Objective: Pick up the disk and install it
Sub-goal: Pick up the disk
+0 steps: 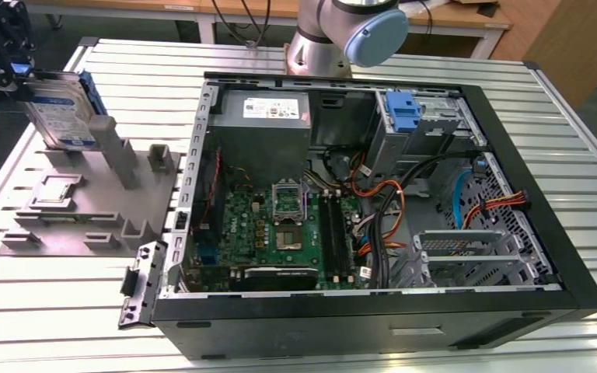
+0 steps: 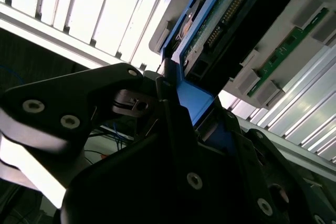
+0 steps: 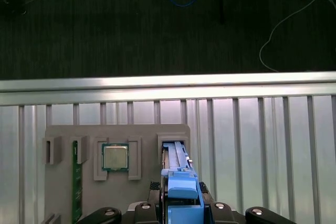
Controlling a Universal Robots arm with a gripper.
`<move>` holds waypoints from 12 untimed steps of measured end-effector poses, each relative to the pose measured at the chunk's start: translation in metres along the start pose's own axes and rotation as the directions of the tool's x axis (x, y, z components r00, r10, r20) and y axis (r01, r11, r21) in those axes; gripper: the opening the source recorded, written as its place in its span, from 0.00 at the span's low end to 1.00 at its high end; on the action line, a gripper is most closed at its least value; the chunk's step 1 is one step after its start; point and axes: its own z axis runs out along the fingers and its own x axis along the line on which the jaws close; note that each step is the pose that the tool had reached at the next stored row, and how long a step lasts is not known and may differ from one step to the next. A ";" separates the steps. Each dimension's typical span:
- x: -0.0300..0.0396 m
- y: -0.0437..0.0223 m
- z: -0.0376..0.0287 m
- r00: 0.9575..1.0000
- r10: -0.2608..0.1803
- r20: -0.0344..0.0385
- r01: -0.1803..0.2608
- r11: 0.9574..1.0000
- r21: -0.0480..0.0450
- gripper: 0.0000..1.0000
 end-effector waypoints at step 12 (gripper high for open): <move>-0.0002 0.0001 -0.0027 1.000 0.000 0.000 0.000 1.000 0.000 0.37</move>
